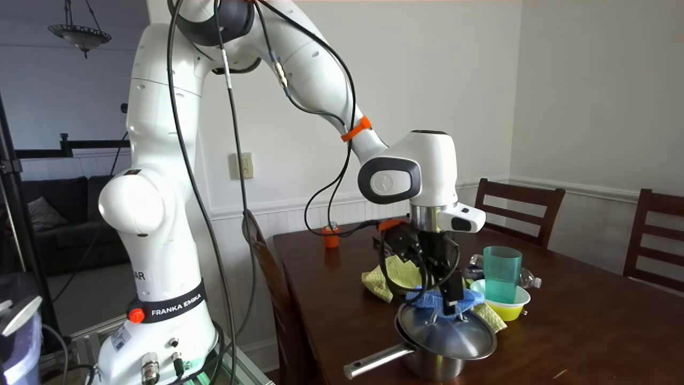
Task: Put the blue towel on top of the silver lid then use the towel to put the lid on the table.
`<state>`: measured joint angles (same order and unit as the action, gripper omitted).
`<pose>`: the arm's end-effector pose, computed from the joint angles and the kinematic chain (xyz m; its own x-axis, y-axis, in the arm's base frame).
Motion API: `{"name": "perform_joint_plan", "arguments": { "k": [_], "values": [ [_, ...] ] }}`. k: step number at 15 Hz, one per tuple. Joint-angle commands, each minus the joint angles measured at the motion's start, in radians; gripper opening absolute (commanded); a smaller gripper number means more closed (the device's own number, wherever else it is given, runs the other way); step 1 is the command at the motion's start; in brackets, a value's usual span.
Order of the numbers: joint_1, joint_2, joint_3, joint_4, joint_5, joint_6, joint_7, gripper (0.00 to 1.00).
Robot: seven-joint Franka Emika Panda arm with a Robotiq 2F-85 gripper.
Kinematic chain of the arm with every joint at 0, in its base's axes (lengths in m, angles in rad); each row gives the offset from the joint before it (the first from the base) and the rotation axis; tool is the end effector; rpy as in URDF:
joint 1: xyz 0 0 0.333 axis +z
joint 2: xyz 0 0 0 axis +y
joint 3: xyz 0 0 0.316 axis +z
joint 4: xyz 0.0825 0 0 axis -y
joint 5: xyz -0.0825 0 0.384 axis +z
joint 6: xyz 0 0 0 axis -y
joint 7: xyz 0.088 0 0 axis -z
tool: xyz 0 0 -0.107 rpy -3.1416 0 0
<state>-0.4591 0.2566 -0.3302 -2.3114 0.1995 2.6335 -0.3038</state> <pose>0.3709 -0.3833 0.2465 0.7975 -0.5969 0.0879 -0.5991 -0.8007 -0.0025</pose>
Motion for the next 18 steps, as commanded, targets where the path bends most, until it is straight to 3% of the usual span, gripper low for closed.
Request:
{"name": "perform_joint_plan", "arguments": {
  "k": [1, 2, 3, 9, 10, 11, 13, 17, 18],
  "values": [
    [-0.031, 0.017, 0.022, 0.009, 0.024, 0.013, -0.038, 0.94],
    [-0.034, 0.018, 0.023, 0.01, 0.022, 0.012, -0.039, 0.91],
    [-0.035, 0.019, 0.023, 0.01, 0.022, 0.013, -0.04, 0.8],
    [-0.057, 0.031, 0.042, 0.006, 0.047, 0.011, -0.072, 0.37],
    [-0.061, 0.032, 0.046, 0.005, 0.053, 0.011, -0.078, 0.44],
    [-0.068, 0.031, 0.054, 0.003, 0.066, 0.01, -0.091, 0.72],
    [-0.074, 0.032, 0.063, 0.002, 0.077, 0.01, -0.108, 0.72],
    [-0.089, 0.027, 0.078, 0.005, 0.108, 0.006, -0.151, 0.98],
    [-0.101, 0.023, 0.092, 0.002, 0.139, 0.012, -0.181, 1.0]
  ]
}}
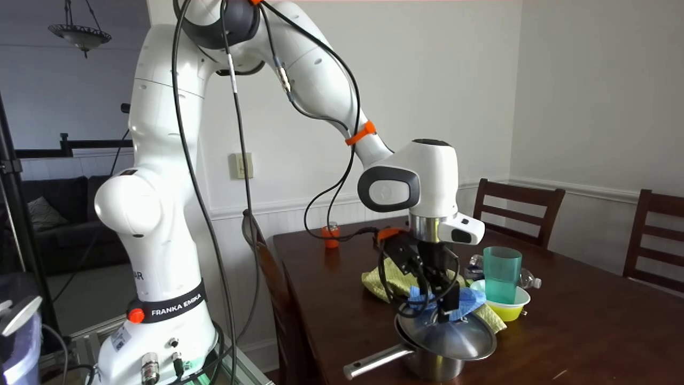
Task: Put the blue towel on top of the silver lid then use the towel to put the lid on the table.
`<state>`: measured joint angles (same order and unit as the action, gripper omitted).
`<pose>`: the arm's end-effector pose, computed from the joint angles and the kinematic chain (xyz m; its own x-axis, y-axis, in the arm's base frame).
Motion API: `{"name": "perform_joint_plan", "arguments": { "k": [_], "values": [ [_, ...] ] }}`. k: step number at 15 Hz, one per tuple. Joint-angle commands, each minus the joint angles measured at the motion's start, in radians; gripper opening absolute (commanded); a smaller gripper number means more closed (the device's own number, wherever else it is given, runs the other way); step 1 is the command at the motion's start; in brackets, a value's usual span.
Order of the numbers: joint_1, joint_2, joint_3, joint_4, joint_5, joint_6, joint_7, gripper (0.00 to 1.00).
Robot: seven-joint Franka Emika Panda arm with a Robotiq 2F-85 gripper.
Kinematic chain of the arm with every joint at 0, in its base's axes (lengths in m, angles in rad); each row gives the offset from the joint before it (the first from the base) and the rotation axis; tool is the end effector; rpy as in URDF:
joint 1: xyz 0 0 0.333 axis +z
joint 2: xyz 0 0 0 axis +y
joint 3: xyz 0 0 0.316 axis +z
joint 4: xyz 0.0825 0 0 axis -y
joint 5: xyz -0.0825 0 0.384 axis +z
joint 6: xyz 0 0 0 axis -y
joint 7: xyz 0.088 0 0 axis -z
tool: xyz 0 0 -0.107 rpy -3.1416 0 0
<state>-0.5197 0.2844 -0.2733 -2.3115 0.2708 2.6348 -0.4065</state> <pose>0.3656 -0.3840 0.2299 0.8180 -0.5706 0.0725 -0.5690 -0.8212 -0.0426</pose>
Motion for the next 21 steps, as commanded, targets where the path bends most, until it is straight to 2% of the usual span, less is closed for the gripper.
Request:
{"name": "perform_joint_plan", "arguments": {
  "k": [1, 4, 7, 18, 21],
  "values": [
    [-0.053, -0.008, 0.049, 0.001, 0.101, 0.016, -0.11, 1.0],
    [-0.081, -0.007, 0.076, 0.004, 0.171, 0.013, -0.188, 1.0],
    [-0.091, -0.01, 0.079, 0.004, 0.182, -0.006, -0.219, 1.0],
    [-0.033, -0.124, -0.012, -0.019, -0.097, -0.144, -0.172, 1.0],
    [-0.018, -0.175, -0.023, -0.013, -0.105, -0.182, -0.184, 1.0]
  ]
}}
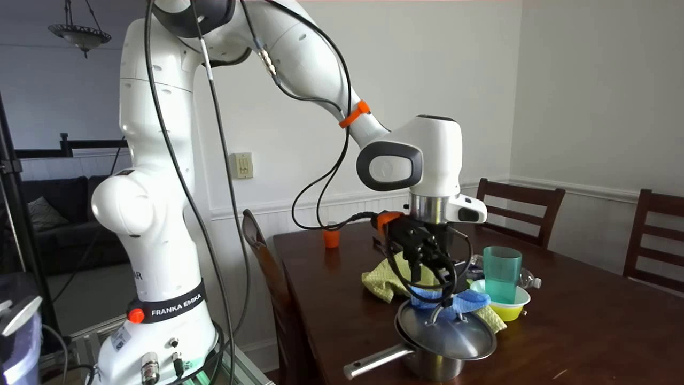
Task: Put the blue towel on top of the silver lid then use the towel to put the lid on the table.
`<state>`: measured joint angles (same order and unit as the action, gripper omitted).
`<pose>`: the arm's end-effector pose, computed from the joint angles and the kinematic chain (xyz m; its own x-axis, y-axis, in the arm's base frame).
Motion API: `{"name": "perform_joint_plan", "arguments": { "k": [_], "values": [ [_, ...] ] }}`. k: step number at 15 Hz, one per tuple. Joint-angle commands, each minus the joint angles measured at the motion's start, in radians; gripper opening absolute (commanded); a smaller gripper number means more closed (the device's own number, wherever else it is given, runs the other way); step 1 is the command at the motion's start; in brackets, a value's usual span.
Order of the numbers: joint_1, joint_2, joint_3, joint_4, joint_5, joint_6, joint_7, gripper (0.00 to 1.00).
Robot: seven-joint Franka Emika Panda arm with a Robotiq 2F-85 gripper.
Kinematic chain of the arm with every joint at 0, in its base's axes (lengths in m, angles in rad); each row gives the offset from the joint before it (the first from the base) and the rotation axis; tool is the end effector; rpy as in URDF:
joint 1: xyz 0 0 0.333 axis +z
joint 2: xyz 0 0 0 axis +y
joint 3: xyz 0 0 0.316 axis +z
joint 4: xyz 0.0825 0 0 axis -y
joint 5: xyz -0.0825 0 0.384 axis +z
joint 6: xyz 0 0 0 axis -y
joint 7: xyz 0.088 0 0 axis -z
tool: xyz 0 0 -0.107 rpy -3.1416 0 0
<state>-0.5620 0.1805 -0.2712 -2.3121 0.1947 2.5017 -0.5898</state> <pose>0.3515 -0.3900 0.2702 0.9217 -0.3846 0.0507 -0.3822 -0.9227 -0.0510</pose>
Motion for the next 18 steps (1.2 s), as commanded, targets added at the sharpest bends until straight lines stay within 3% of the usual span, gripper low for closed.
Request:
{"name": "perform_joint_plan", "arguments": {
  "k": [1, 9, 18],
  "values": [
    [0.032, -0.082, -0.031, -0.004, -0.025, -0.059, 0.005, 1.0],
    [0.09, -0.009, -0.041, 0.011, -0.012, 0.079, 0.046, 1.0],
    [0.074, 0.125, -0.015, 0.027, -0.028, 0.214, 0.064, 1.0]
  ]
}}
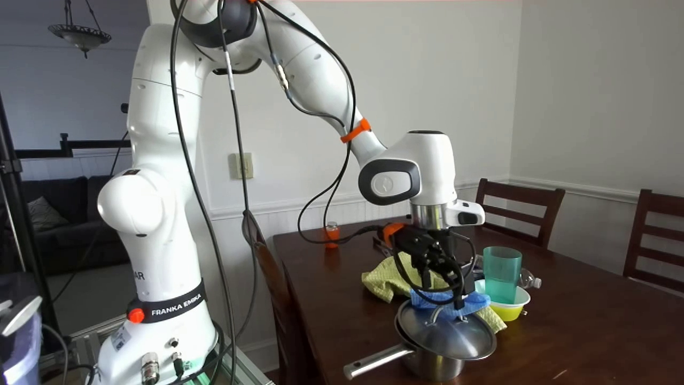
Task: Put the blue towel on top of the silver lid then use the towel to put the lid on the table.
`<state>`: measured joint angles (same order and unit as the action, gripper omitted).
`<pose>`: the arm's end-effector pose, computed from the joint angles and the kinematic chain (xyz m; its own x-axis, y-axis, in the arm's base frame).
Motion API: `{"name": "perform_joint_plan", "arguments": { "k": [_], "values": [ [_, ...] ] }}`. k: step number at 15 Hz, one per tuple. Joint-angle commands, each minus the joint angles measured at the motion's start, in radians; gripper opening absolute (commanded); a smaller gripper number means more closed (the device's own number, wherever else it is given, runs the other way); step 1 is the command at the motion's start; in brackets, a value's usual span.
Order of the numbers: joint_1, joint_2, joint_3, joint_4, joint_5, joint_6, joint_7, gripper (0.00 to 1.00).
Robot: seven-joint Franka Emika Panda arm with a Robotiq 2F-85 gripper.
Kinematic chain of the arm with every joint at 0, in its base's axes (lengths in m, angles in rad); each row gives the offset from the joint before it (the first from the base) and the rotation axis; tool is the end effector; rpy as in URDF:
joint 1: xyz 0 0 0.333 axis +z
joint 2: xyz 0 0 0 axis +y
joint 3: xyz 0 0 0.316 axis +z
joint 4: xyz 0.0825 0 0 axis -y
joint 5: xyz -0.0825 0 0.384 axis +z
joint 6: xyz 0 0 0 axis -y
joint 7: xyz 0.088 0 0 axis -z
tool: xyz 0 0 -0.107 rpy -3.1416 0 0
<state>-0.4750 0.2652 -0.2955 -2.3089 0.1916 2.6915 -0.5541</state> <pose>0.3815 -0.3808 0.2472 0.9262 -0.3548 0.1273 -0.3627 -0.9308 0.0448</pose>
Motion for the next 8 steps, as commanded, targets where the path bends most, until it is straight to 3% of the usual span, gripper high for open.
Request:
{"name": "perform_joint_plan", "arguments": {
  "k": [1, 3, 4, 5, 7, 8],
  "values": [
    [-0.014, 0.05, 0.009, 0.026, -0.03, 0.032, 0.034, 1.0],
    [-0.019, 0.065, 0.012, 0.033, -0.035, 0.031, 0.036, 1.0],
    [-0.022, 0.07, 0.015, 0.036, -0.035, 0.027, 0.035, 0.95],
    [-0.026, 0.074, 0.018, 0.038, -0.032, 0.022, 0.033, 0.72],
    [-0.03, 0.08, 0.022, 0.043, -0.031, 0.016, 0.032, 0.68],
    [-0.03, 0.083, 0.023, 0.043, -0.032, 0.017, 0.033, 0.6]
  ]
}}
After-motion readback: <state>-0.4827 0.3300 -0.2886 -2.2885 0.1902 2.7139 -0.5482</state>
